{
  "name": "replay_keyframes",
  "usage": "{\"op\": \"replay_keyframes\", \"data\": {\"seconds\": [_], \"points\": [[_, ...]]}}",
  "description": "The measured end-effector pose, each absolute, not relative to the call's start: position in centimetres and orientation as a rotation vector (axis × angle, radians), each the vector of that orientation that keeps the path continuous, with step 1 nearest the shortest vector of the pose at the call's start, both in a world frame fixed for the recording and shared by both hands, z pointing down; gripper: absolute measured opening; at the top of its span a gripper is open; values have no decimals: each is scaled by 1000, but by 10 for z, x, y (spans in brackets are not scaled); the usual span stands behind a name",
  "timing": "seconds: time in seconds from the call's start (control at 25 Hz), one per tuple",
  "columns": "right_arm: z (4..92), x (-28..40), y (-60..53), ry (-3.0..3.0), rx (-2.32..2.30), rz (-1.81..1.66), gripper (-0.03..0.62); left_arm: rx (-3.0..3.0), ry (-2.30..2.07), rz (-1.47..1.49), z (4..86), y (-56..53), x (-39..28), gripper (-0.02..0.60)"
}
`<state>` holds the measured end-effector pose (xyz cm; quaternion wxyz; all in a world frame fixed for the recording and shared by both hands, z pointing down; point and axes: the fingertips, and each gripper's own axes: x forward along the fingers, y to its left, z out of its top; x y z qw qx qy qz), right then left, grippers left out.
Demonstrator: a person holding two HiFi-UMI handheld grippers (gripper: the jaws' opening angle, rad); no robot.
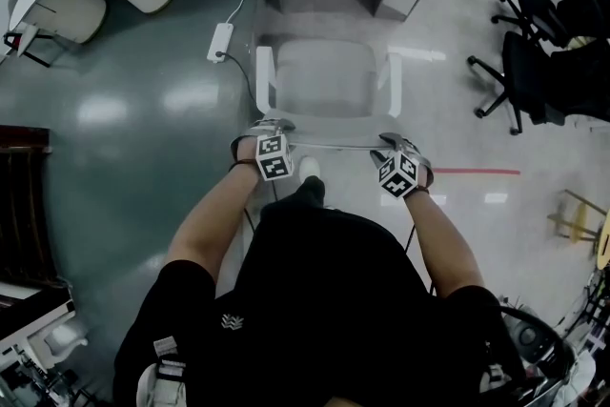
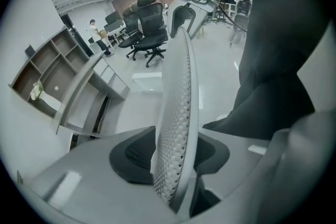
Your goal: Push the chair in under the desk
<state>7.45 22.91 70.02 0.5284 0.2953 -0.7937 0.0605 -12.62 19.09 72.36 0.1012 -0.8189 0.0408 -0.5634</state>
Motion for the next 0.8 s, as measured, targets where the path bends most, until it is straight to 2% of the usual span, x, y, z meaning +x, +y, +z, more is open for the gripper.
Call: {"op": "replay_keyframes", "data": {"seconds": [0.8], "points": [[699,86,126,-1882,732,147,175,-2435,23,-1632,727,82,-113,164]]}}
